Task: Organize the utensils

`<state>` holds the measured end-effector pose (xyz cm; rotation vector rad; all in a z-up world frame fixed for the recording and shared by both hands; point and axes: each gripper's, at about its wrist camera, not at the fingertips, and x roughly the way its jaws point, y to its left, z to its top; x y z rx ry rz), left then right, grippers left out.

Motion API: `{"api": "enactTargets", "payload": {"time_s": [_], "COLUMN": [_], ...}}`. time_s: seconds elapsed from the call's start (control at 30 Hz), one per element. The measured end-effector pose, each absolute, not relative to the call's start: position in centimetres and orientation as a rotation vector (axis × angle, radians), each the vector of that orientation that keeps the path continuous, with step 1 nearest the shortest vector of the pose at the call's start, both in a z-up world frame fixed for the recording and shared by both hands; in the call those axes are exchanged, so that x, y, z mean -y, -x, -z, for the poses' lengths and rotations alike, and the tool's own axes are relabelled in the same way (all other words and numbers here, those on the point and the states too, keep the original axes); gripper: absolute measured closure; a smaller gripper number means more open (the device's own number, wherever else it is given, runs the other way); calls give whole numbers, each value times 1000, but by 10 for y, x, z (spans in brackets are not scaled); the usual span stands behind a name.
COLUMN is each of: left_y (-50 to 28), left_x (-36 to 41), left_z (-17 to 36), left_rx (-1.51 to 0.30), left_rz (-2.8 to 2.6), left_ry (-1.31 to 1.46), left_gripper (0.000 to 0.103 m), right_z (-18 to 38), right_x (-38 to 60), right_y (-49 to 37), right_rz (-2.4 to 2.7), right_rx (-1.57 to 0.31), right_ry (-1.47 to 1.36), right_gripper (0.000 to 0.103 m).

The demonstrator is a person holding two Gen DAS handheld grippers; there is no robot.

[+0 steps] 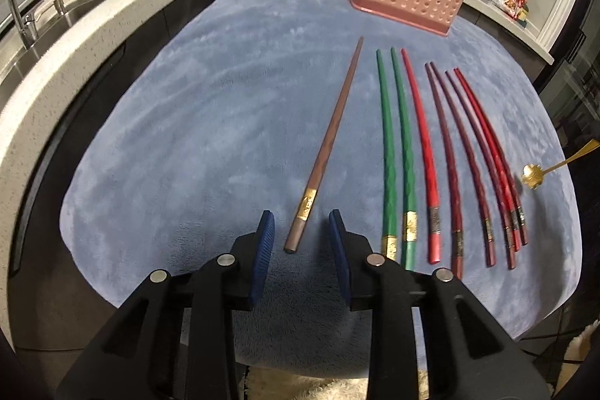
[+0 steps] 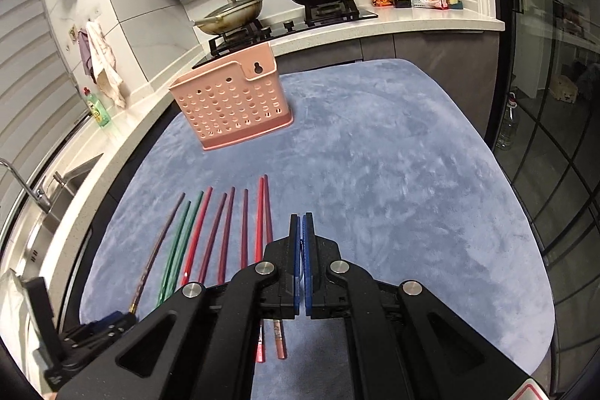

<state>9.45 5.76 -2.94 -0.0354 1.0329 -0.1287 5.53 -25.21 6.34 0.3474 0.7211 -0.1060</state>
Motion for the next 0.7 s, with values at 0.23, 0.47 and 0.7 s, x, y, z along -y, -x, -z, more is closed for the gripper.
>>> {"api": "enactTargets", "payload": {"time_s": [0.23,0.47,0.7], "left_y": [-100,-97,-95], "left_x": [-55,-51,-53], "left_z": [33,32,-10], "left_rx": [-1009,-1003,-947], "left_rz": [145,164,197], "left_ry": [37,15,55], "left_gripper": [78,92,94], "right_z": [-66,-67,-78], "right_x": [247,246,248], "right_y": [-55,-55,-58], "right_rz": [108,106,105], "right_rx": [-717,-722,-700], "right_ry": [-333,-329,-312], "right_gripper": [101,101,101]}}
